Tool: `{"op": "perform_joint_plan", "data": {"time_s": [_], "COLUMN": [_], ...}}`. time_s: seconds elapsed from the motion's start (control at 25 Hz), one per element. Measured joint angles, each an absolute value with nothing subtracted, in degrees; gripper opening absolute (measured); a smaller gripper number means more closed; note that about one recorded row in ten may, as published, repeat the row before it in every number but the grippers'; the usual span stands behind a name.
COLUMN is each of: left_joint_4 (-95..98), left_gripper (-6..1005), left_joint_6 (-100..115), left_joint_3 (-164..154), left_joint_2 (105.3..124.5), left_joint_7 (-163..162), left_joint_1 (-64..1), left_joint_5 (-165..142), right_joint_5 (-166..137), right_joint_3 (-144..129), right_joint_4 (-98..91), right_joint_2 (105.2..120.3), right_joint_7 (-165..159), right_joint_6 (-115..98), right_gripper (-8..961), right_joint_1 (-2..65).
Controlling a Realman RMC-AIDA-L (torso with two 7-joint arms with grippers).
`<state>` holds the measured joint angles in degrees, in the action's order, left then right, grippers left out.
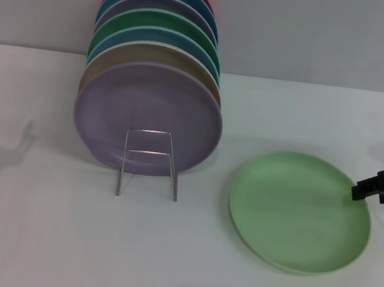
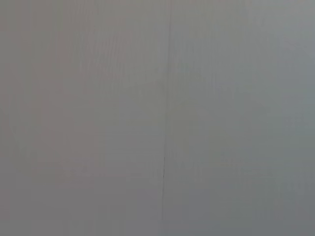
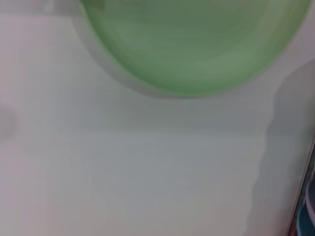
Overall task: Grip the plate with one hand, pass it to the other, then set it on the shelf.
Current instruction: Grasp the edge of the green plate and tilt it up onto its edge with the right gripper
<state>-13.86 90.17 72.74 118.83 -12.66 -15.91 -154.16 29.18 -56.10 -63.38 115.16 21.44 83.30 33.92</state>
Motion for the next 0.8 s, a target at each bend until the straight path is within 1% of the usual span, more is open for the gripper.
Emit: {"op": "perform_joint_plan", "data": {"time_s": [0.8], "left_joint_4": [-13.97], "left_gripper": [829], "left_joint_6": [90.30], "left_joint_3": [72.54], "left_joint_2": [118.83], "left_joint_7": [-12.66], "left_joint_1": [-15.55], "left_joint_5": [-154.16], "right_joint_5": [28.91], "right_joint_3": [-56.57], "right_joint_4": [-57.80], "right_joint_2": [115.22], "right_joint_7": [22.52], "right_joint_6": [80.22], "right_gripper": [572], "right_joint_1": [34.78]}}
